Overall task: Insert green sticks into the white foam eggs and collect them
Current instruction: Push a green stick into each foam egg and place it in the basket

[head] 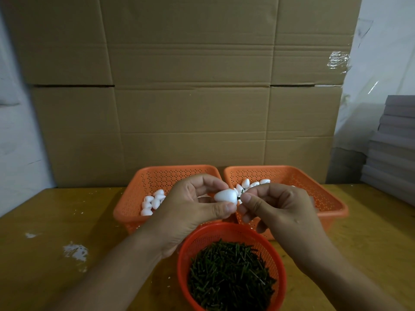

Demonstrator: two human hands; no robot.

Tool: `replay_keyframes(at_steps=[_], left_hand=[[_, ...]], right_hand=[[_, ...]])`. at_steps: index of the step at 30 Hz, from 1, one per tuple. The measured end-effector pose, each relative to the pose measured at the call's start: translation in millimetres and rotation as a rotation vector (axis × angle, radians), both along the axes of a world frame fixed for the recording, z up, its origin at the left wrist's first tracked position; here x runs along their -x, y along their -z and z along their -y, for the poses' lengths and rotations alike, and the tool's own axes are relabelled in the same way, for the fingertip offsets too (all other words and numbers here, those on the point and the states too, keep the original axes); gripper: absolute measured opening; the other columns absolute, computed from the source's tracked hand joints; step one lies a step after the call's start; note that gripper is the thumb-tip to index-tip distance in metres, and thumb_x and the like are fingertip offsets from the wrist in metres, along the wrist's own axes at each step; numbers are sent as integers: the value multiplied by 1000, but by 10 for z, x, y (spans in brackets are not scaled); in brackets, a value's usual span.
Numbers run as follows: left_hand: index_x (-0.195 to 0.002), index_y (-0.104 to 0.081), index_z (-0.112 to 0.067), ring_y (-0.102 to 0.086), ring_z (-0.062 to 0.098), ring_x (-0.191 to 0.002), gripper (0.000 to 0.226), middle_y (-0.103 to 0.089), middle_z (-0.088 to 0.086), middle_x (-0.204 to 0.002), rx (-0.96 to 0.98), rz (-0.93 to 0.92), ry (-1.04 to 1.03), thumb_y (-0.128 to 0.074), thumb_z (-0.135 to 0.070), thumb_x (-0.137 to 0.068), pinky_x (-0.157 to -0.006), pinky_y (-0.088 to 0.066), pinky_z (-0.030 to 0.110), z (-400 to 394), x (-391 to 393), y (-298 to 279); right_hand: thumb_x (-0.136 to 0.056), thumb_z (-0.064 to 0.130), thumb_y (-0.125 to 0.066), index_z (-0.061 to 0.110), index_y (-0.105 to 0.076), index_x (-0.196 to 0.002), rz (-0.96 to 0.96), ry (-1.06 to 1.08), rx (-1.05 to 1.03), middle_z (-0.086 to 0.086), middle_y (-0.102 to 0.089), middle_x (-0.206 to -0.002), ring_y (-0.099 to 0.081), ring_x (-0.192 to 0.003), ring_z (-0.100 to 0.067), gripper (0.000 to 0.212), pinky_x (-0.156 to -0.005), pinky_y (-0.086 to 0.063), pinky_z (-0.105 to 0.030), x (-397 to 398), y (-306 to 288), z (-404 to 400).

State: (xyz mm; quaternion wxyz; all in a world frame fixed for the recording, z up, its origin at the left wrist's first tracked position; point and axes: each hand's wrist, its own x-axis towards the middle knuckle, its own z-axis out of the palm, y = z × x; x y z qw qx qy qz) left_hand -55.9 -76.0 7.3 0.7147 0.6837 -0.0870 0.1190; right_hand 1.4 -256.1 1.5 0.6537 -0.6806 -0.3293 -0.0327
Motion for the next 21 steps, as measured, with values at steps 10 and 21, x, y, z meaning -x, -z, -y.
replay_keyframes(at_steps=[10,21], left_hand=[[-90,-74,-16,-73,22,-88,31,-76,12,-100,-19,13,-18,-87,-12,-62,-77,-60,28,7,-18,32],[-97,-73,-17,-74,16,-89,32,-77,6,-102,-120,54,-34,-84,-10,-68,-74,-56,21,-41,2,-3]], right_hand=[[-89,13,-68,9,-73,-74,-56,-32,-14,-7,-71,-65,-64,-55,-11,16,-47,-48,-20,40,13,-35],[-93,16,-66,12,-77,-79,-138,-77,117,-5,-72,-68,-66,-62,-9,18,-52,-50,-19,-14,2,-8]])
